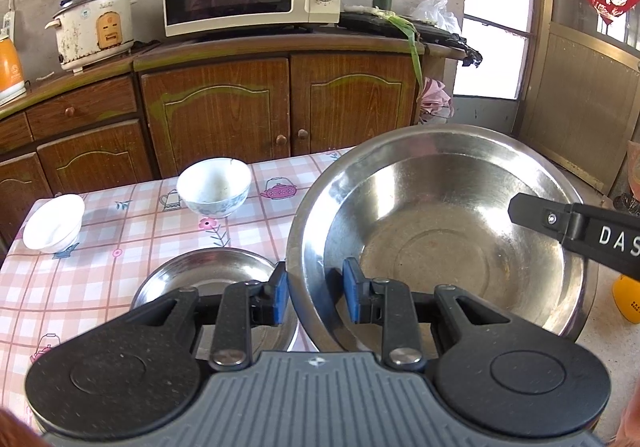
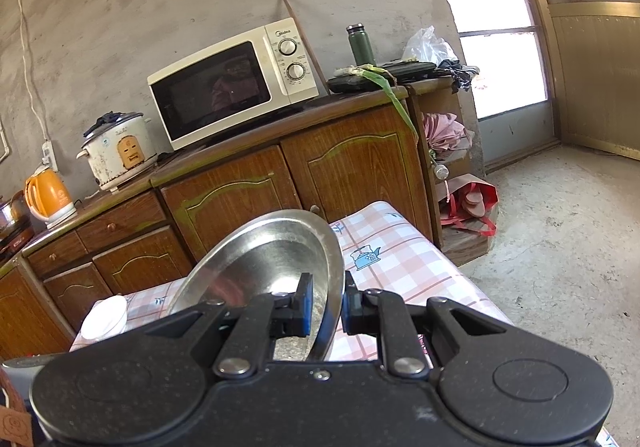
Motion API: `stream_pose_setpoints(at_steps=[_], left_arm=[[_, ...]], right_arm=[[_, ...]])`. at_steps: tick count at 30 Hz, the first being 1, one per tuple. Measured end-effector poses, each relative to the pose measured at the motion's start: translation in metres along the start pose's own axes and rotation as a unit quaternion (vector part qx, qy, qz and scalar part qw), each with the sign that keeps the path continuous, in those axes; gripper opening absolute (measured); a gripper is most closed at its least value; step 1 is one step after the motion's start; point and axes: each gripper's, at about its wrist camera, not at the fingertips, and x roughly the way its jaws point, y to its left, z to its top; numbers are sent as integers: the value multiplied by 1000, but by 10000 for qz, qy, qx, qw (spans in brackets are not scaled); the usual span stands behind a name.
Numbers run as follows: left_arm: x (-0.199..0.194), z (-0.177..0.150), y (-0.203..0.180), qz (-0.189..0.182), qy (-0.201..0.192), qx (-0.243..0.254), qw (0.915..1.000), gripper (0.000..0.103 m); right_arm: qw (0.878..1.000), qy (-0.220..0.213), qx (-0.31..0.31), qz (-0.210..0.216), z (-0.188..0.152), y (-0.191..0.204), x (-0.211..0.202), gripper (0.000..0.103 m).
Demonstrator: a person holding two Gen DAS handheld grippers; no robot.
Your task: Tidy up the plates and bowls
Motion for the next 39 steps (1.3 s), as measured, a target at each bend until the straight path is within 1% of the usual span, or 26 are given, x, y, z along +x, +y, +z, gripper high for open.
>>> stream_pose_setpoints(at_steps=[11,24,39], left_arm=[[-9,-9,13,24,31,-129,9999,28],[-19,-23,25,209,-18,-209,9996,29],[-25,-38,42,320,49,-352,9989,29]], right_arm=[[9999,6,-105,86,-12,13,-10,19],[9995,57,-219,218,-29,31,-16,19],[9986,160,-368,334,-44,49,-18,19]])
